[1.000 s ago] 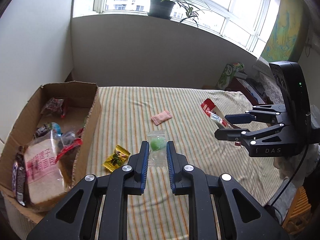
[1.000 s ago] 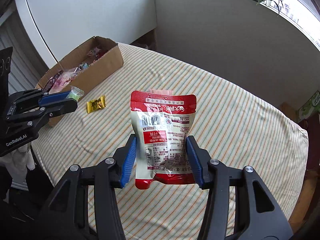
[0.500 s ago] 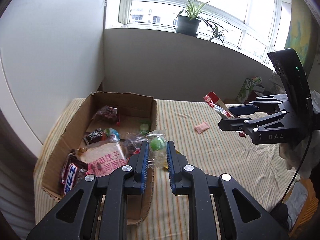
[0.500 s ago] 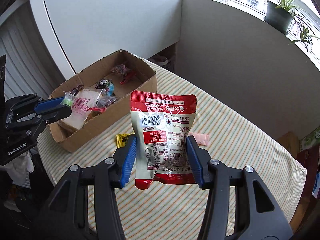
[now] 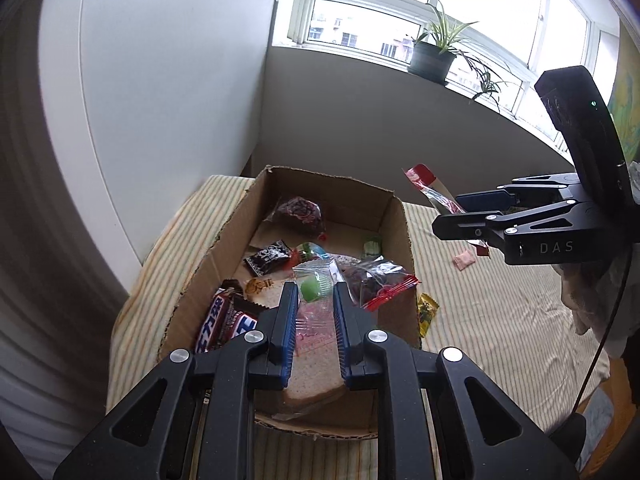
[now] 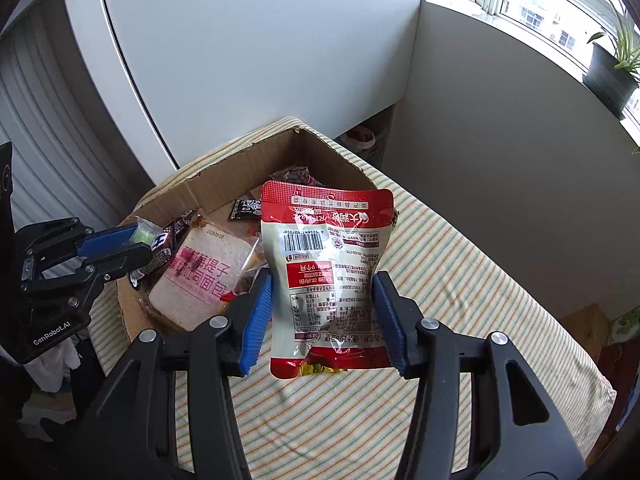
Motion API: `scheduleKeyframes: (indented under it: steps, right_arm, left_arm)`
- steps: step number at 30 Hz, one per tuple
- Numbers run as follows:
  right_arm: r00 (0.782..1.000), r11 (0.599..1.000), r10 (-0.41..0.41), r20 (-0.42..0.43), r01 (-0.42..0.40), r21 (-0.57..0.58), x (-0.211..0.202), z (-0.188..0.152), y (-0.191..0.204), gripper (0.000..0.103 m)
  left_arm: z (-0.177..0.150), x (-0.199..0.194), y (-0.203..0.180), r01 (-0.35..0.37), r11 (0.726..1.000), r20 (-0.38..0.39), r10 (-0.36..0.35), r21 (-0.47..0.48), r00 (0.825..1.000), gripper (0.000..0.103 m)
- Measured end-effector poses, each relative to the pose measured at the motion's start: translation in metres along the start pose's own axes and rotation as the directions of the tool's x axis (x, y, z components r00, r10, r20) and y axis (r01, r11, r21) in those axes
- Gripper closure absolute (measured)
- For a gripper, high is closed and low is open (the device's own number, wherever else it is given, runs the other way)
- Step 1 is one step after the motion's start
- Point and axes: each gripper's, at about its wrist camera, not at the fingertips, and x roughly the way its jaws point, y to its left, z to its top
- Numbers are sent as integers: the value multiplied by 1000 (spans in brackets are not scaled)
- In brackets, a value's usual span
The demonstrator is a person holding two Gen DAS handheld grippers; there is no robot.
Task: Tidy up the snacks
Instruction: 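Carry green candy and red-and-white pouch into the box and release both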
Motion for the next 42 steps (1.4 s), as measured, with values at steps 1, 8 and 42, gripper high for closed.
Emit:
scheduleKeyframes:
  steps: [1,8,42]
  right_arm:
    - [1000,1000,1,-1,-1,0,4,3,2,51]
    - [1000,1000,4,-29,-4,3,33,24,13,50]
    - [999,999,45,2,-45,21,34,32,22,24]
  left_arm:
    - [0,0,3,-3,1000,-1,3,-3,1000,87]
    - [-1,9,12,-9,1000,-16,9,-17,1000,87]
    - [-3,9,15,-32,998,-24,31,-60,999,60]
